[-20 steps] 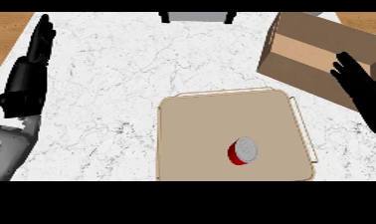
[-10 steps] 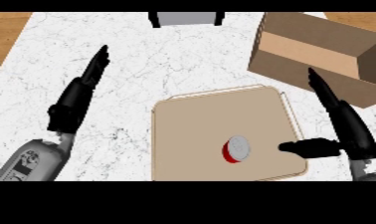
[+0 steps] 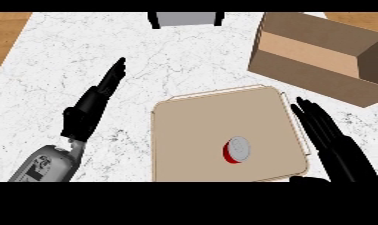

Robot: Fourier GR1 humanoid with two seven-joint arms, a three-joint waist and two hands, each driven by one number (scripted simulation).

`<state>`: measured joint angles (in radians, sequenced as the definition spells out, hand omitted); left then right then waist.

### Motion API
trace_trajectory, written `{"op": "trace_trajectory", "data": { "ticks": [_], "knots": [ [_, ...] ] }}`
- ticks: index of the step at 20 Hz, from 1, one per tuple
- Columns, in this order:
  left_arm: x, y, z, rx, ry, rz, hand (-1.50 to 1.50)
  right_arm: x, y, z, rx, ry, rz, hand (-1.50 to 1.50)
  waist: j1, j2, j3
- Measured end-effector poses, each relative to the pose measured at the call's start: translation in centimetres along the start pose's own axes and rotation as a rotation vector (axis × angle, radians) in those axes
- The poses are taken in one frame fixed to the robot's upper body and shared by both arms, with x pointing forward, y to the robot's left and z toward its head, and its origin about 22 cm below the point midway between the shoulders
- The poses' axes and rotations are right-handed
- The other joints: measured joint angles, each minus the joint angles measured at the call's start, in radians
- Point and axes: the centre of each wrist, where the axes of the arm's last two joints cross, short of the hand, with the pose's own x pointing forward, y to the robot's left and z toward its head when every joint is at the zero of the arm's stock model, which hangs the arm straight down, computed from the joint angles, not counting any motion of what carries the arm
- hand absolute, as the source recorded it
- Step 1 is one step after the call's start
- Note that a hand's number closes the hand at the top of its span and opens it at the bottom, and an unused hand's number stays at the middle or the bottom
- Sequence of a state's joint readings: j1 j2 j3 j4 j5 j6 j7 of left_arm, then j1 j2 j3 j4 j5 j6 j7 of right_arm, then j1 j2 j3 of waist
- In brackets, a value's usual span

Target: Pick the can from the tray and place it in the cardboard box

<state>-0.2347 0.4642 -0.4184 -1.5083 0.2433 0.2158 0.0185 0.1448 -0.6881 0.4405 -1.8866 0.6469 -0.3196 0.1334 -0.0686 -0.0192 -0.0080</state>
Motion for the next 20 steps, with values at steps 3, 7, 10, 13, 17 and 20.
{"op": "trace_trajectory", "data": {
  "ticks": [3, 7, 10, 13, 17, 20],
  "knots": [
    [-0.3, 0.0, 0.1, -0.009, 0.003, 0.005, 0.00, 2.9, -1.2, 1.7, 0.031, 0.013, 0.080, -1.50, 0.004, 0.001, 0.000],
    [0.1, -0.3, -0.1, -0.031, -0.008, 0.007, 0.00, 7.1, -2.7, 3.9, 0.139, 0.062, 0.109, -1.50, 0.026, 0.007, 0.001],
    [0.4, -0.4, -0.6, -0.044, -0.020, 0.010, 0.00, 9.4, -3.0, 4.7, 0.235, 0.124, 0.106, -1.50, 0.039, 0.012, 0.002],
    [0.9, -0.6, -1.2, -0.057, -0.032, 0.006, 0.00, 11.3, -2.5, 4.3, 0.303, 0.182, 0.109, -1.50, 0.053, 0.016, 0.004],
    [1.1, -1.2, -1.7, -0.070, -0.038, 0.009, 0.00, 13.8, -2.2, 3.2, 0.326, 0.225, 0.086, -1.50, 0.063, 0.018, 0.005],
    [0.7, -1.1, -1.3, -0.072, -0.036, 0.006, 0.00, 15.0, -1.9, 2.7, 0.324, 0.224, 0.050, -1.50, 0.066, 0.018, 0.007]
  ]
}}
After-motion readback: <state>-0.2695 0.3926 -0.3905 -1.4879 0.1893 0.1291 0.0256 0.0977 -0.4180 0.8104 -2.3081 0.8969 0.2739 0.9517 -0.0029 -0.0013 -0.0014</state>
